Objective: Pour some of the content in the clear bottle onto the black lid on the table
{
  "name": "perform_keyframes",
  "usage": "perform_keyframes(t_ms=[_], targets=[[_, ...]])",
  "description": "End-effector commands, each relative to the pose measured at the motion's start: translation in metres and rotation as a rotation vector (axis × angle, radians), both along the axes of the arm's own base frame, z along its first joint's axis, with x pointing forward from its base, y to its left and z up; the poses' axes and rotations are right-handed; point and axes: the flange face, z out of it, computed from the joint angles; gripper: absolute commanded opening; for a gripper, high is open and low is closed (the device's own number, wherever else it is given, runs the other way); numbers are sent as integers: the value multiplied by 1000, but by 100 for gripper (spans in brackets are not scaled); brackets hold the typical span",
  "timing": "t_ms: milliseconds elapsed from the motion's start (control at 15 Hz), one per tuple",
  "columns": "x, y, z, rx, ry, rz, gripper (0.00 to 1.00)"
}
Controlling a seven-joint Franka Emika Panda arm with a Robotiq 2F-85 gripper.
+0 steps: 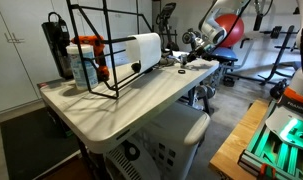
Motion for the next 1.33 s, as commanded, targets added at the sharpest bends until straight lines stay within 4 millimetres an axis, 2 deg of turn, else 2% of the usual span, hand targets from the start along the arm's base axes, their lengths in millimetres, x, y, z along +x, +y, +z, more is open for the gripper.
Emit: perform_keyframes(t_ms=[0, 267, 600, 1000, 1267], targets=[[-13, 10, 37, -129, 70, 64, 28], [-20, 36, 79, -334, 94, 187, 28], [-34, 86, 113, -617, 107, 282, 28], [-57, 139, 121, -949, 77, 390, 28], [-67, 149, 122, -1108, 58, 437, 28]])
